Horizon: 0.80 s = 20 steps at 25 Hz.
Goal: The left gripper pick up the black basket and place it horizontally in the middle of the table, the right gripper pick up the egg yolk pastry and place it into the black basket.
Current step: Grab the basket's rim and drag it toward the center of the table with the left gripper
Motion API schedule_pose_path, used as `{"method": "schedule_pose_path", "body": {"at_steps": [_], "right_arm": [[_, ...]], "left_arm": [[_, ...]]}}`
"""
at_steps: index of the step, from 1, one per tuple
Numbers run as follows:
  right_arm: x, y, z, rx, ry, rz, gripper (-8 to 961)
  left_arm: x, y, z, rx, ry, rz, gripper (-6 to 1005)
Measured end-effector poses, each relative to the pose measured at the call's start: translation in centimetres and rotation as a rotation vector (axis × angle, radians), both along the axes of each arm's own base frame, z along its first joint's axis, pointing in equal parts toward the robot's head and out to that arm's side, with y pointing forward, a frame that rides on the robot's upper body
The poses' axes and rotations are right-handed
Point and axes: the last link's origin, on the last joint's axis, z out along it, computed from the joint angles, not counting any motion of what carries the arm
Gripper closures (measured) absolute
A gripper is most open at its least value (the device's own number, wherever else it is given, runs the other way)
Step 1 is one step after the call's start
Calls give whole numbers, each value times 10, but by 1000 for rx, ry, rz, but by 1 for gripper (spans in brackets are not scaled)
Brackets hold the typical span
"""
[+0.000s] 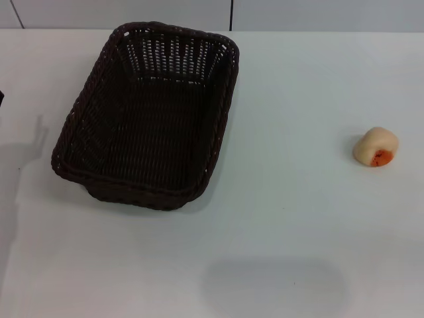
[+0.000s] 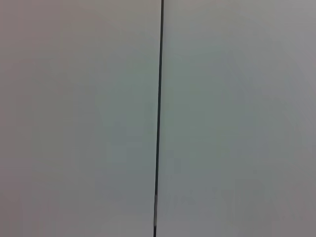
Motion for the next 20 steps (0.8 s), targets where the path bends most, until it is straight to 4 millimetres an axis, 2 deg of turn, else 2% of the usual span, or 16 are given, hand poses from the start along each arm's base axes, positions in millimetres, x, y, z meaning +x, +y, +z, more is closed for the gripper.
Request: {"method": "schedule_pose_path", "body": {"at_steps": [6, 9, 11, 12, 14, 15, 18, 20], "right_arm": [[-1, 1, -1, -9, -1, 6, 110], [-1, 1, -1, -11, -1, 8, 110], [-1, 1, -1, -11, 0, 6, 110], [-1, 1, -1, -11, 0, 6, 110], [0, 0, -1, -11, 0, 5, 111], [0, 0, -1, -11, 0, 5, 111], [0, 0, -1, -12, 0, 5, 111], [0, 1, -1, -14, 1, 3, 111]], "left_arm": [[9, 14, 5, 12, -9, -31, 275], [16, 28, 7, 1, -11, -45, 285], [23, 47, 7, -52, -6, -49, 292], [23, 47, 7, -52, -6, -49, 295], [30, 59, 8, -89, 7, -60, 302], [41, 72, 13, -115, 17, -77, 305], [51, 82, 20, -139, 25, -91, 315], [70, 97, 28, -201, 62, -90, 321]]}}
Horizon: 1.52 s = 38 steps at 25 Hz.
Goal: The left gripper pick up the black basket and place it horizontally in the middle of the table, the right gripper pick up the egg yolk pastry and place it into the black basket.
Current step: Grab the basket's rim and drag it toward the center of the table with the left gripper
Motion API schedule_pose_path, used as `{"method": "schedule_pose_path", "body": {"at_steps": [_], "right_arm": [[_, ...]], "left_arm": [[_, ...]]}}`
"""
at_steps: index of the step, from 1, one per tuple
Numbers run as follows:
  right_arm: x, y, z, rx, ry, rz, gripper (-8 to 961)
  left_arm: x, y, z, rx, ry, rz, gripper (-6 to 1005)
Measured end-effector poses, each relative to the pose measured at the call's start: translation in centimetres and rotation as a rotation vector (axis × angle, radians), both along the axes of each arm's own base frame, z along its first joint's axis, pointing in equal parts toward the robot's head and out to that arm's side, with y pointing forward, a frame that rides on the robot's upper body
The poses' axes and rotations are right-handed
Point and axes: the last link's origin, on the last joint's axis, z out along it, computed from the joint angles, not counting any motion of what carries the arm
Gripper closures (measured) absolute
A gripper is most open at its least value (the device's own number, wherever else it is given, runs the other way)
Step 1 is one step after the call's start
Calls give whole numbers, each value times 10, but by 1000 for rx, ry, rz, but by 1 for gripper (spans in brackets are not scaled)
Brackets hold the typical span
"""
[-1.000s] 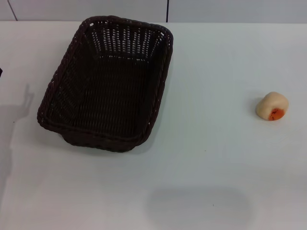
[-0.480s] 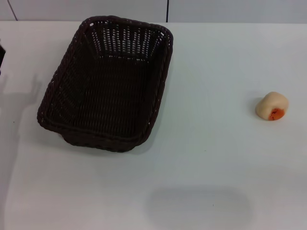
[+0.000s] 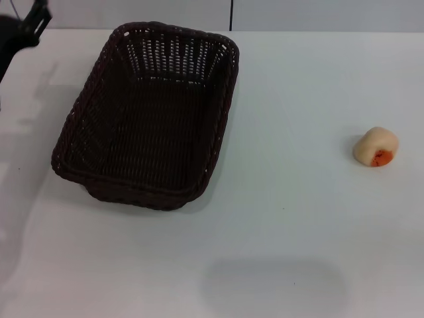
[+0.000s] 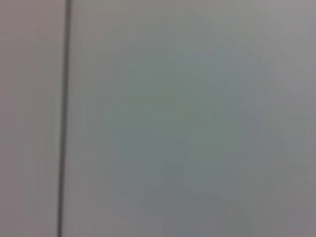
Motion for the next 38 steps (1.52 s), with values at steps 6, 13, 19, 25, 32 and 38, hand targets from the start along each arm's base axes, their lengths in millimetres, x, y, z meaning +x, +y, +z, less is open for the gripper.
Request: {"method": "schedule_pose_path", "body": {"at_steps": [6, 13, 19, 25, 32, 38], "right_arm": [[0, 0, 0, -2, 3, -1, 110], [1, 0, 0, -3, 5, -1, 111], [0, 0, -2, -13, 6, 4, 110], [-1, 1, -3, -15, 7, 7, 110], [-1, 1, -3, -18, 9, 10, 111], [-2, 2, -4, -25, 8, 13, 111]], "left_arm": [[27, 8, 15, -39, 41, 15, 341], [65, 11, 28, -173, 133, 126, 364], [89, 7, 32, -249, 245, 188, 384], [110, 7, 32, -388, 342, 287, 296], [121, 4, 32, -485, 331, 291, 188], [119, -3, 24, -581, 365, 340, 187]]}}
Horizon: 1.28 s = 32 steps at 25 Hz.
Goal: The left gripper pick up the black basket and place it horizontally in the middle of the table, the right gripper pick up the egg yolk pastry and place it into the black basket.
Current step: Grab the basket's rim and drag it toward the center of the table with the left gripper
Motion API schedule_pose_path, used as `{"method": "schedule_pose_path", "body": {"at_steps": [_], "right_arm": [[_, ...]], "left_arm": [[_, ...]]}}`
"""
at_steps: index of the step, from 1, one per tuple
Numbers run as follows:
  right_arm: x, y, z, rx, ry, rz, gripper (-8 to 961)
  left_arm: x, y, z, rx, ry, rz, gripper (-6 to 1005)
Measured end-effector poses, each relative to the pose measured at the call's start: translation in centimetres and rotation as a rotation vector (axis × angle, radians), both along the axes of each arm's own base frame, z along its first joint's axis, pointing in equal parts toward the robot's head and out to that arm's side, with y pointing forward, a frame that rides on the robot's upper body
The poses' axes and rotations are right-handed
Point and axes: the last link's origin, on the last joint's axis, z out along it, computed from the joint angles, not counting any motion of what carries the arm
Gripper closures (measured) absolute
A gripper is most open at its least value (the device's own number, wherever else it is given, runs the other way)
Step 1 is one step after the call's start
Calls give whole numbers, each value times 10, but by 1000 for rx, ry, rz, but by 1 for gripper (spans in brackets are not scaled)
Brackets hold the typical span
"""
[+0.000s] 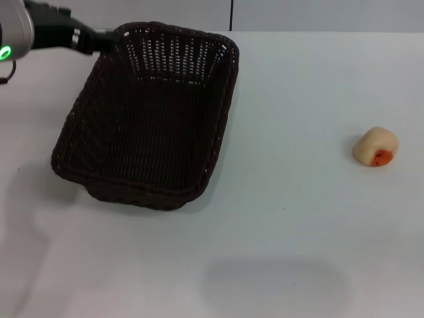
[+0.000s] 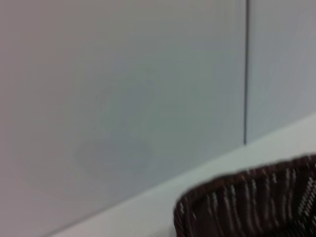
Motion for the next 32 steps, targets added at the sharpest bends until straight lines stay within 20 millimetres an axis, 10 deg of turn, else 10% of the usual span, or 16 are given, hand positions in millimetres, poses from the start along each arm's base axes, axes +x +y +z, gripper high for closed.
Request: {"method": "schedule_pose_path", "body": {"at_steps": [32], "right_arm": [[2, 1, -1, -12, 5, -10, 110]], "left_arm": [[-34, 22, -44, -187, 161, 225, 202]]}}
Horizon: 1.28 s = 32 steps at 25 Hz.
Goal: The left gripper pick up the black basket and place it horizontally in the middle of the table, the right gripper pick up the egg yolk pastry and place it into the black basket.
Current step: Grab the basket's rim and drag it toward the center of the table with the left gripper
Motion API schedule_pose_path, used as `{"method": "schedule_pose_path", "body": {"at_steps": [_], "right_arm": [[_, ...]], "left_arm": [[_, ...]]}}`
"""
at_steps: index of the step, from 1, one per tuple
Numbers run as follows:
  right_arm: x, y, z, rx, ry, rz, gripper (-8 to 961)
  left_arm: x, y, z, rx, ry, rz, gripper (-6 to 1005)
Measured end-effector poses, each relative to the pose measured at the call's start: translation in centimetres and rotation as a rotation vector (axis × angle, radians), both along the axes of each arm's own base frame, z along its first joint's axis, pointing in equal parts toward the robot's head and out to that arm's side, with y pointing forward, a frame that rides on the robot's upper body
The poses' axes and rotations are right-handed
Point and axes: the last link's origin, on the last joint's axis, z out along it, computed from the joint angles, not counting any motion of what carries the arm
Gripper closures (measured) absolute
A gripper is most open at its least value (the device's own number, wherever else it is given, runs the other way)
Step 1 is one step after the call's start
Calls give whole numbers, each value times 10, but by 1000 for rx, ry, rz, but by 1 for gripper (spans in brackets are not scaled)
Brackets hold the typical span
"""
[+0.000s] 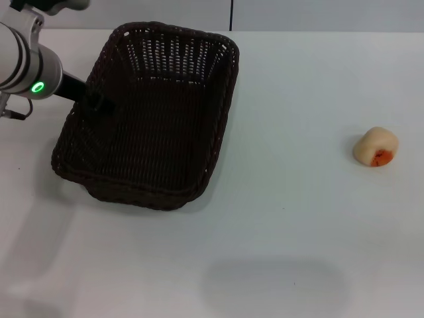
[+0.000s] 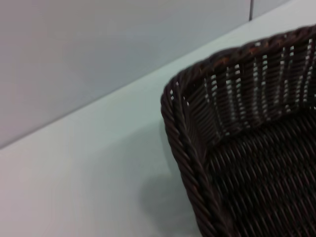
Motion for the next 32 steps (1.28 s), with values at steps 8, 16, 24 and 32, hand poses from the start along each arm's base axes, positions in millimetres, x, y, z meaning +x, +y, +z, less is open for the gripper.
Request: {"method": "schedule_pose_path", "body": {"at_steps": [8, 16, 24, 32], "right_arm": [[1, -1, 0, 0, 0, -4, 111], [1, -1, 0, 0, -1, -4, 111], [1, -1, 1, 0, -1, -3, 111], [1, -2, 1, 0, -3, -6, 110]], "left_arm": [[1, 3, -5, -17, 2, 18, 206], [1, 4, -5, -45, 18, 37, 382], [4, 4, -5, -49, 22, 27, 670], [9, 3, -5, -69, 42, -21, 709]]}}
